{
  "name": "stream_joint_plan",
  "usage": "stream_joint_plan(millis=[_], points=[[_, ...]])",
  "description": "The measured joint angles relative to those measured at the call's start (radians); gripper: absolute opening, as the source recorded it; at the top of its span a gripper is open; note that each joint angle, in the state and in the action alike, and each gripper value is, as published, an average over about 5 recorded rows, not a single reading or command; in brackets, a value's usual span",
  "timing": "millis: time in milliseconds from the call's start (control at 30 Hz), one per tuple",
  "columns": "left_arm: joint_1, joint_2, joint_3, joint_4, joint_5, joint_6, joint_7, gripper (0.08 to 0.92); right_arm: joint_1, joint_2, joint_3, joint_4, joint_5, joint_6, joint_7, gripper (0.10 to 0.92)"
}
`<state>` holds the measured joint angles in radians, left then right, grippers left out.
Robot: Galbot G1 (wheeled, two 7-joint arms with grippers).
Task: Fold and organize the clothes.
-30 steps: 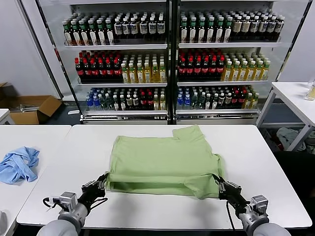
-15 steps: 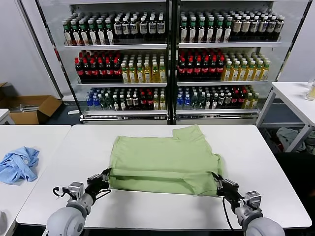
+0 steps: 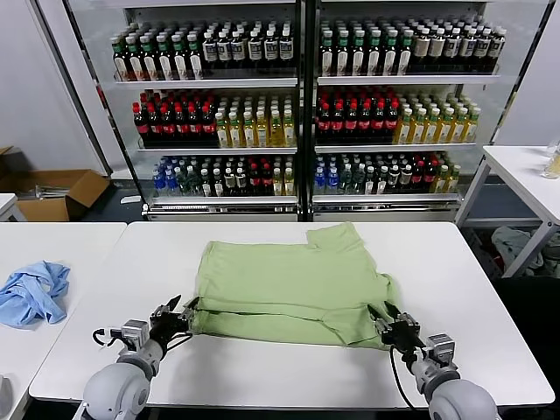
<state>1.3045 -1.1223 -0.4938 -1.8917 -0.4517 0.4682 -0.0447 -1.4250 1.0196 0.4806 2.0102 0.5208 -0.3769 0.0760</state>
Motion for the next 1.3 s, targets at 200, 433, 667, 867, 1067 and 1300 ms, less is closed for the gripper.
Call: stream_joint_plan(millis=[200, 433, 667, 867, 1067, 1300], points=[[0.056, 0.004, -0.026, -0.065, -0.057, 0.010, -0.006, 0.726, -0.045, 0.011, 0.016, 0.020, 0.000, -0.012, 0.018, 0.820], [0.090, -0.013, -0.005, -0.095, -0.060, 0.027, -0.008, 0.821, -0.062, 0.034, -0.005, 0.011, 0.000, -0.018, 0.045, 0.796], [0.090, -0.017, 0.013, -0.079, -0.028, 0.052, -0.035, 0.781, -0.071, 0.052, -0.023, 0.003, 0.010, -0.020, 0.060, 0.619], [0.099, -0.015, 0.018, -0.070, -0.008, 0.077, -0.061, 0.616, -0.077, 0.061, -0.029, 0.004, 0.009, -0.019, 0.062, 0.446], [0.102, -0.026, 0.030, -0.065, 0.009, 0.085, -0.070, 0.443, -0.081, 0.060, -0.028, 0.004, 0.003, -0.017, 0.059, 0.273], [0.110, -0.033, 0.035, -0.074, 0.018, 0.094, -0.067, 0.244, -0.100, 0.050, -0.014, 0.018, 0.001, -0.018, 0.052, 0.137]])
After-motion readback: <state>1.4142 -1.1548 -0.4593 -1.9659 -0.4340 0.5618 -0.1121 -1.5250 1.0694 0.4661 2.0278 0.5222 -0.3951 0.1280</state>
